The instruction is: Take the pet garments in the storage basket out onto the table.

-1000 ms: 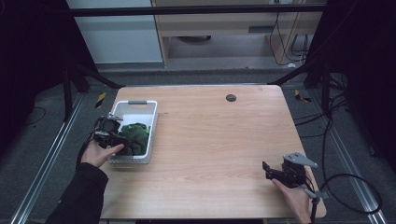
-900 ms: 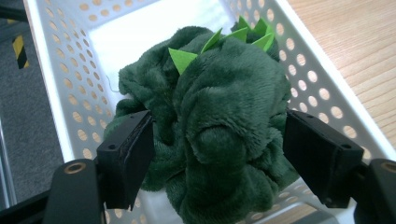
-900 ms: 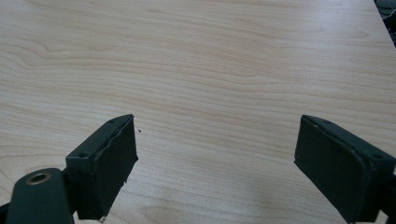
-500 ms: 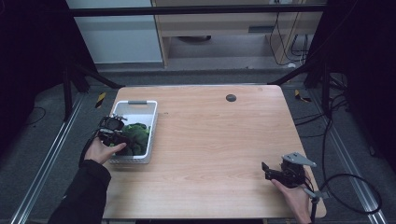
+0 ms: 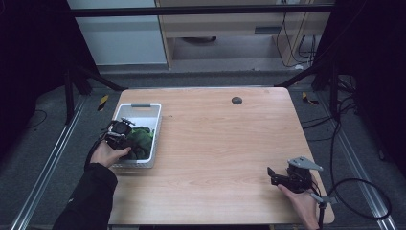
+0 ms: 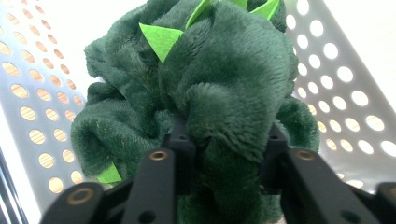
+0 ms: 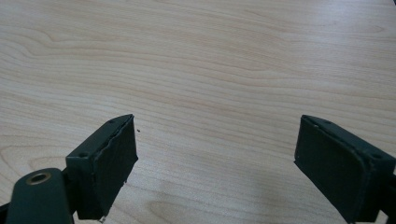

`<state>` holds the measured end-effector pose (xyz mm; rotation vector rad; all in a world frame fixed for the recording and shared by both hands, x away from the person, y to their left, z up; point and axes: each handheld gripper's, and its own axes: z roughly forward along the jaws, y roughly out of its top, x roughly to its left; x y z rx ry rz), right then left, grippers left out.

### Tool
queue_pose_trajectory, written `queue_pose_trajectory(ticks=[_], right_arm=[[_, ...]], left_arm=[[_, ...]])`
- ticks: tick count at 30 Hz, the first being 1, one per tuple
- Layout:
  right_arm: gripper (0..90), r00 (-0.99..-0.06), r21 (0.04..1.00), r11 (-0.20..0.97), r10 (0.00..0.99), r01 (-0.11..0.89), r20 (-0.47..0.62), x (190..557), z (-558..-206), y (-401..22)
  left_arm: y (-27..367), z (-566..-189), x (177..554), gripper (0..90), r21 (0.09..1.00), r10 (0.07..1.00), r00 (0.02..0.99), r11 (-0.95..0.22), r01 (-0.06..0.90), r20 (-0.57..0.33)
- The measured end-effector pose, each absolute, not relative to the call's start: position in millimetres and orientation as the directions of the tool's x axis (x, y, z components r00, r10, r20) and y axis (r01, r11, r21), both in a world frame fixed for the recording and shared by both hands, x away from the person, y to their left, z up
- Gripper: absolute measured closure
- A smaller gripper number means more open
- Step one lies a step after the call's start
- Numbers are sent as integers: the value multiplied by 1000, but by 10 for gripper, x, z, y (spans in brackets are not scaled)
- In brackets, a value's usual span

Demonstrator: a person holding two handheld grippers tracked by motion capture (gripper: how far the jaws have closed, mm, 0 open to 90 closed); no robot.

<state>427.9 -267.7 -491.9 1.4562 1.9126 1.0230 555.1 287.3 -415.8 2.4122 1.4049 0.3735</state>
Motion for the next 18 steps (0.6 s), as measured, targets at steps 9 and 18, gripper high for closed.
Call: queue_pose_trajectory(ticks=[9, 18], right_arm=[[129, -287, 813, 140, 957, 566, 35, 4282, -4923, -2674], [128, -287, 811, 143, 957, 567, 32, 4284, -4927, -2674]], left_arm=[[2919, -4055, 5534, 780, 435, 882, 470, -438, 787, 36], [3021, -3779, 5433, 790, 503, 889, 457, -405, 763, 22]])
